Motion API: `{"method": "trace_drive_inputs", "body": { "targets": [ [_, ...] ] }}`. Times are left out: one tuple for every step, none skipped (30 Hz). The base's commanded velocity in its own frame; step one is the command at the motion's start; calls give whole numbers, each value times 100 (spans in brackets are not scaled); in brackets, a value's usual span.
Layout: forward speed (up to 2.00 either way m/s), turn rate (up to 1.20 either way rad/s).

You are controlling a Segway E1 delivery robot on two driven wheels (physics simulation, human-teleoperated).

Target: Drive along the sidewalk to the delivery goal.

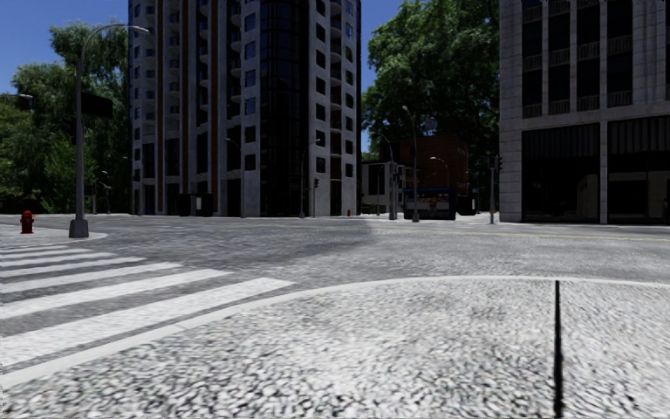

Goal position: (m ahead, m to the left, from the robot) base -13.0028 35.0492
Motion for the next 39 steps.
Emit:
{"method": "trace_drive_inputs", "body": {
  "targets": [
    [200, 51],
    [200, 56],
    [200, 58],
    [200, 58],
    [197, 58],
    [189, 58],
    [186, 58],
    [182, 58],
    [182, 58],
    [179, 58],
    [178, 58],
    [177, 58],
    [177, 58],
    [177, 58],
    [177, 58],
    [177, 58],
    [177, 58],
    [177, 58],
    [177, 58],
    [177, 58],
    [177, 58],
    [177, 58],
    [177, 58],
    [177, 58],
    [177, 58],
    [177, 58],
    [177, 58],
    [177, 58],
    [177, 58],
    [177, 58],
    [177, 58],
    [177, 58],
    [177, 58],
    [177, 58],
    [177, 58],
    [177, 58],
    [171, 58],
    [164, 58],
    [161, 58]
  ]
}}
